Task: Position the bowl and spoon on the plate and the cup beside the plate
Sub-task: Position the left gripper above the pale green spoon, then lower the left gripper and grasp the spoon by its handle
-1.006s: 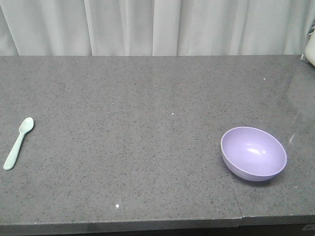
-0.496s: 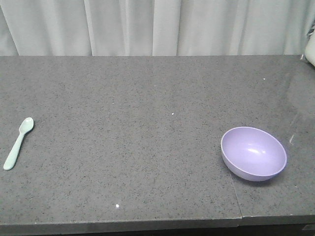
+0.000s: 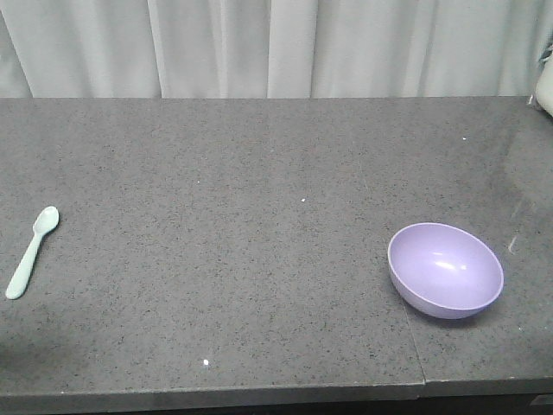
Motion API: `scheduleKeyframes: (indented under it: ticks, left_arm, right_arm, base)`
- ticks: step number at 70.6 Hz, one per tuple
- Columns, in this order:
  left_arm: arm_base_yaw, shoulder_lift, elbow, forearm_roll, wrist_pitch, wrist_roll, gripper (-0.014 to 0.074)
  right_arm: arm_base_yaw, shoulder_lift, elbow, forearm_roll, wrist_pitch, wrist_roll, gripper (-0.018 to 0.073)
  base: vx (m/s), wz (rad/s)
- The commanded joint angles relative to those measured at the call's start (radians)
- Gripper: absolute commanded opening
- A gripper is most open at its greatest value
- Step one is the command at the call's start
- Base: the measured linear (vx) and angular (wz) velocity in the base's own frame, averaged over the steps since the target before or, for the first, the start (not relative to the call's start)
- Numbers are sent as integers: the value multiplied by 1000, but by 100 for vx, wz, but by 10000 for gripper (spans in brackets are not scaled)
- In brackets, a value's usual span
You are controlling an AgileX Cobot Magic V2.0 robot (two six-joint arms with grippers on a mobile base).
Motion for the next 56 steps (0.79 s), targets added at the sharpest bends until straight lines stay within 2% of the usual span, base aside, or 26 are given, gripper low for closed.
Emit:
scheduleKeyframes:
  ticks: [1,12,24,31,46,56]
  left_arm:
    - [-8,17,-37,-5,-52,-1,-6]
    - [-8,20,-35,-5,-55,-2,-1]
    - [-8,20,-35,-4,-53,-2,72]
    - [-8,20,-35,-3,-51,-1,191]
    - [-8,20,-35,9,-55,-2,541]
    - [-8,20,-35,9,-55,-2,639]
  right_arm:
    - [-3,17,-34,1,-43,-6,-11]
    - [-3,17,-33,0,-47,-3,3]
    - [-3,17,-33,0,-34,-3,109]
    - [-3,17,-33,0,-24,-3,213]
    - [-3,17,-33,0,-24,-3,455]
    - [-3,17,-33,0,-25,-3,523]
  base:
    - [0,0]
    - [0,0]
    - [0,0]
    - [0,0]
    - [0,0]
    - [0,0]
